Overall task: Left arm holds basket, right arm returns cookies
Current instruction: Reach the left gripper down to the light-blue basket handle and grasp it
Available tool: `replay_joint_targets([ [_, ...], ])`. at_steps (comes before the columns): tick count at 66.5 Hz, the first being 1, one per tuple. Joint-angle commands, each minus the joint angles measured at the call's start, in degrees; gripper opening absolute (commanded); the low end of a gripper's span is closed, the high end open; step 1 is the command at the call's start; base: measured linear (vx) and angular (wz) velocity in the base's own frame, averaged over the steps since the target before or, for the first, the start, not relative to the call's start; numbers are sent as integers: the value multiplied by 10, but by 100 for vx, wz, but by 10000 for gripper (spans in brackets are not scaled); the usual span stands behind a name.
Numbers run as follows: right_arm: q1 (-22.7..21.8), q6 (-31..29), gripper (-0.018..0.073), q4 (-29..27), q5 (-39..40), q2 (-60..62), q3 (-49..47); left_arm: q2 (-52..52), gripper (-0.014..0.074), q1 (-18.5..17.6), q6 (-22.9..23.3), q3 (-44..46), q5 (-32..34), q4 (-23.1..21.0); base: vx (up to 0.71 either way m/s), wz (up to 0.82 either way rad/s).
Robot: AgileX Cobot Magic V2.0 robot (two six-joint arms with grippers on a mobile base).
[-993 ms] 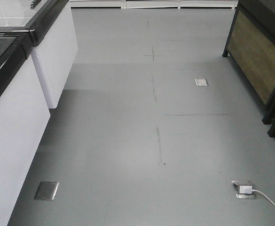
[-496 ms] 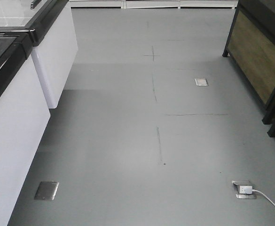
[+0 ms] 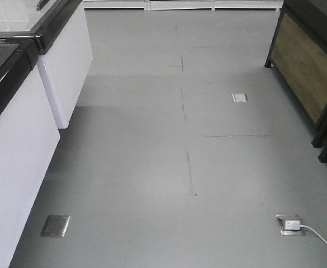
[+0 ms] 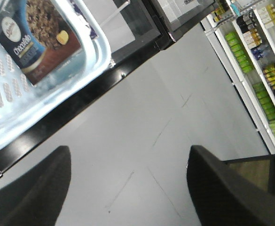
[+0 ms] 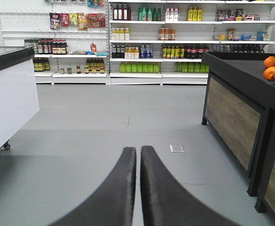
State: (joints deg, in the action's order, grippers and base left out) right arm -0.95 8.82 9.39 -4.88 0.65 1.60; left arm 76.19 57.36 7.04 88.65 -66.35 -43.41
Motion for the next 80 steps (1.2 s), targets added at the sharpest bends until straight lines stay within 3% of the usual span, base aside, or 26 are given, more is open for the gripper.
replay_joint_targets([
  [1,-2,0,-6,6,41,8,10,18,491,17,-3,42,21,-31,0,0],
  [19,-2,0,-6,6,41,7,10,126,491,33,-7,118,22,-41,0,0],
  [30,-2,0,-6,6,41,7,10,189,491,33,-48,155,25,-130,0,0],
  [49,-2,0,-6,6,41,7,10,254,491,33,-84,157,34,-205,0,0],
  [58,-2,0,-6,6,41,7,10,277,492,32,-111,157,43,-290,0,0],
  [80,-2,0,-6,6,41,7,10,310,492,22,-126,157,67,-341,0,0],
])
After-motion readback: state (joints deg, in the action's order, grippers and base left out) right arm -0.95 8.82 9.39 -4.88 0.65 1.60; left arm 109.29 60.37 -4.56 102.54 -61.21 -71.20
